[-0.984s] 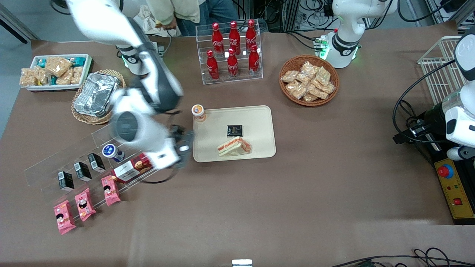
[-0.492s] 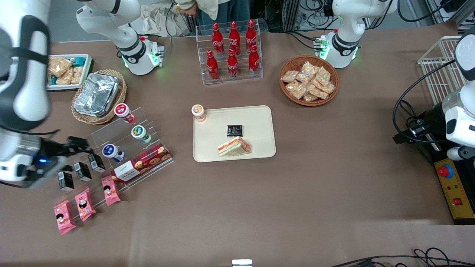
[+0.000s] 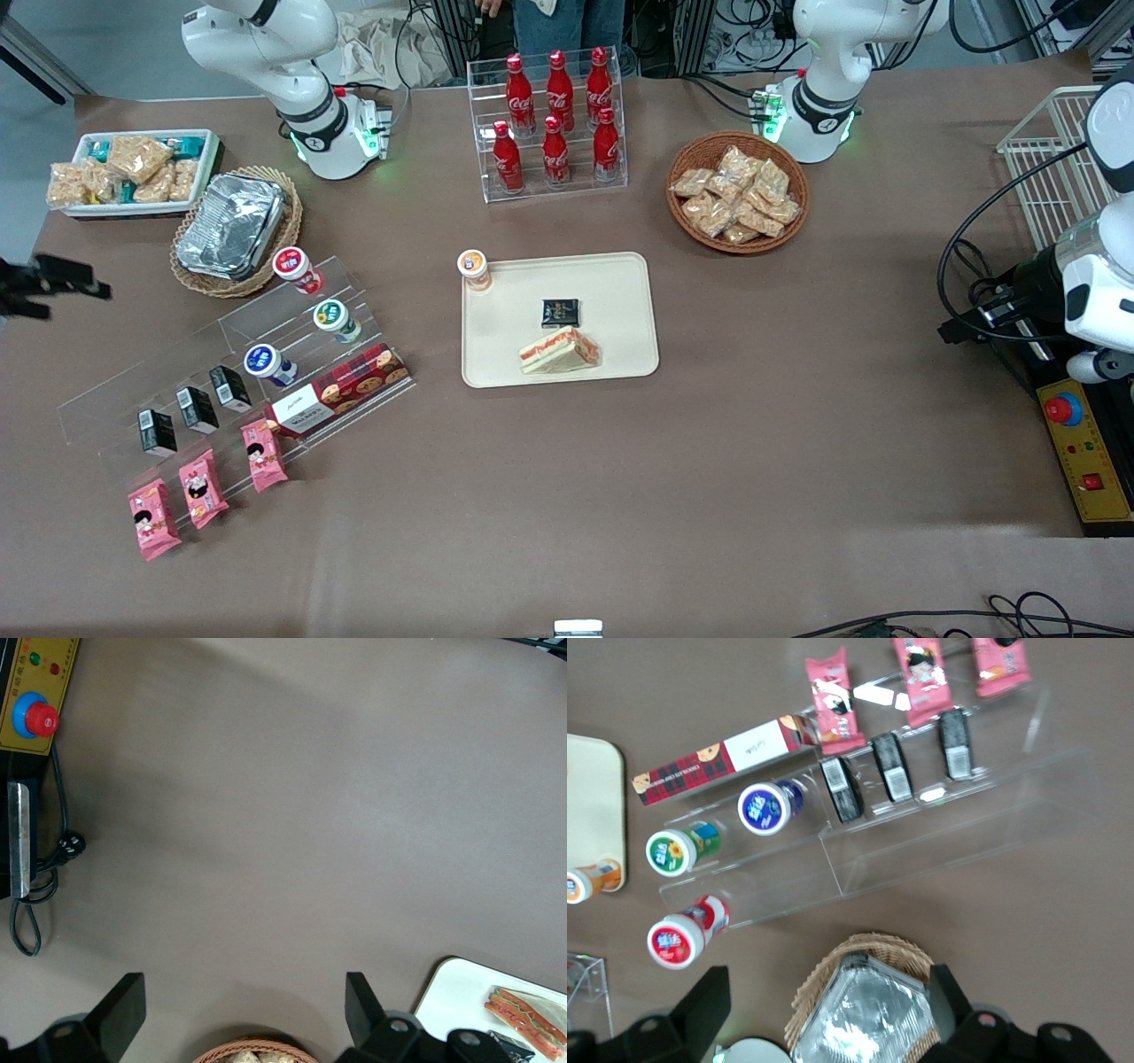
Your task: Place sandwich on tray
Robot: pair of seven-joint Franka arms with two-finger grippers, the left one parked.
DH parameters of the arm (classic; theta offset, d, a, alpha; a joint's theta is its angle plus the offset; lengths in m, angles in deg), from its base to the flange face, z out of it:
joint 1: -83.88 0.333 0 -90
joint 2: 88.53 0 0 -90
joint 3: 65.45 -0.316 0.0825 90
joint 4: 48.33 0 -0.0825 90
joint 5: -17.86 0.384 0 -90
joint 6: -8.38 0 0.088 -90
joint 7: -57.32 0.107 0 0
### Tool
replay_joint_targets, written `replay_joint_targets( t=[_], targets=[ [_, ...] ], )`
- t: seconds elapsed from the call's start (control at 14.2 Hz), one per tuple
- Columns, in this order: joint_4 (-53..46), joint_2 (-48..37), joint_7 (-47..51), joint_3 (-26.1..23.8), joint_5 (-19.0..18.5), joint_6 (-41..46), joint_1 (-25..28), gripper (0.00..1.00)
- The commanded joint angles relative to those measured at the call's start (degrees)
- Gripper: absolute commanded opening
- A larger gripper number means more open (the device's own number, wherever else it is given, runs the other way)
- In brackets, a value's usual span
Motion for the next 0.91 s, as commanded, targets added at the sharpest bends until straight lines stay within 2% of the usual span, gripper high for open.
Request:
replay_joint_targets(
  t=[0.0, 0.14, 0.21, 0.35, 0.49, 0.84],
  targets=[
    [6.7, -8.3, 6.6, -9.5, -3.3, -0.2, -6.4, 1.0],
    [10.6, -11.6, 16.9, -13.9, -3.7, -1.1, -6.7, 1.0],
    [10.6, -11.7, 17.9, -15.0, -3.9, -1.1, -6.7, 1.0],
    [10.3, -11.4, 18.3, -16.1, -6.2, -2.6, -6.6, 1.0],
    [9.1, -8.1, 18.5, -16.0, -6.0, -9.8, -7.1, 1.0],
    [7.5, -2.1, 18.5, -15.6, -5.7, -13.5, -7.1, 1.0]
  ],
)
